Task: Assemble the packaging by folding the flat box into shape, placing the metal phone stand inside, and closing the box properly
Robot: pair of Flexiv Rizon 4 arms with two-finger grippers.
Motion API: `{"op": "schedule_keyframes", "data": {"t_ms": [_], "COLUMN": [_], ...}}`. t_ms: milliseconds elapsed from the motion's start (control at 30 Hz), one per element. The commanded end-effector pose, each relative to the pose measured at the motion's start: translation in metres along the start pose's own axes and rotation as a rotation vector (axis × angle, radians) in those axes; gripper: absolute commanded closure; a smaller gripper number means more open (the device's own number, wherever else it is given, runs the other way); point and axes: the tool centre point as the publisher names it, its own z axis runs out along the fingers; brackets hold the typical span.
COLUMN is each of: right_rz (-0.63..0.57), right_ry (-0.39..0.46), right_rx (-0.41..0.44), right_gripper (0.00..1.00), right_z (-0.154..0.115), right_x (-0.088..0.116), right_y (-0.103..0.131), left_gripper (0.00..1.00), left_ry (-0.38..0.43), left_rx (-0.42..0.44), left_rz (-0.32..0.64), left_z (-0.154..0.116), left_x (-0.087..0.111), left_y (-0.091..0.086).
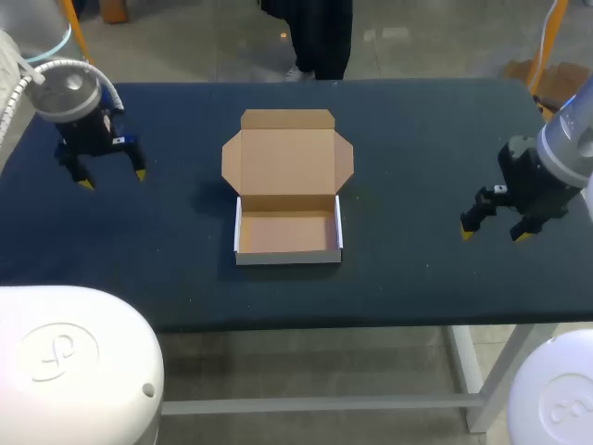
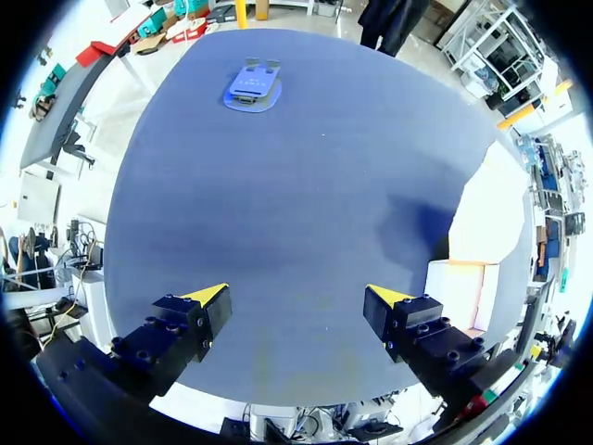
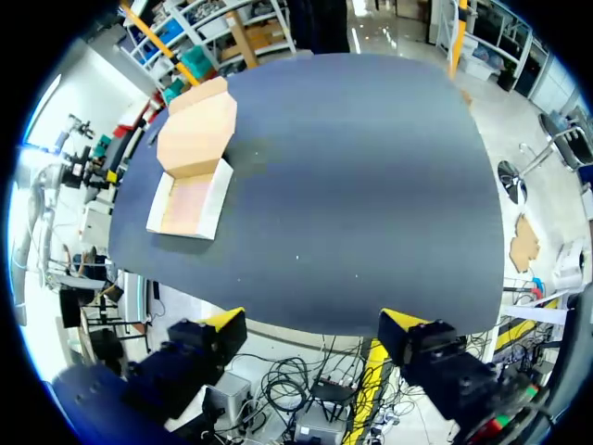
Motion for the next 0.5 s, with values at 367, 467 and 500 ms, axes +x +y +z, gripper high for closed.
{"op": "schedule_keyframes", "data": {"t_ms": [367, 467, 500], "right_rz": [0.0, 0.0, 0.0], "right_ry": [-0.001, -0.001, -0.001], "right_rx": [0.005, 0.005, 0.005], "right_gripper": [0.0, 0.0, 0.0], "right_z": [-0.0025, -0.0025, -0.0025], "right_x": [0.0002, 0.0002, 0.0002], "right_y": [-0.0002, -0.0002, -0.0002], "left_gripper": [0.0, 0.0, 0.0], "left_ry": [-0.008, -0.016, -0.021], "left_rx": [-0.004, -0.005, -0.005], "left_rz": [-0.002, 0.01, 0.006], "left_z": [-0.0005, 0.0014, 0.0035], "left_x": [0.0013, 0.0038, 0.0057], "left_y": [-0.0013, -0.0029, -0.0049]}}
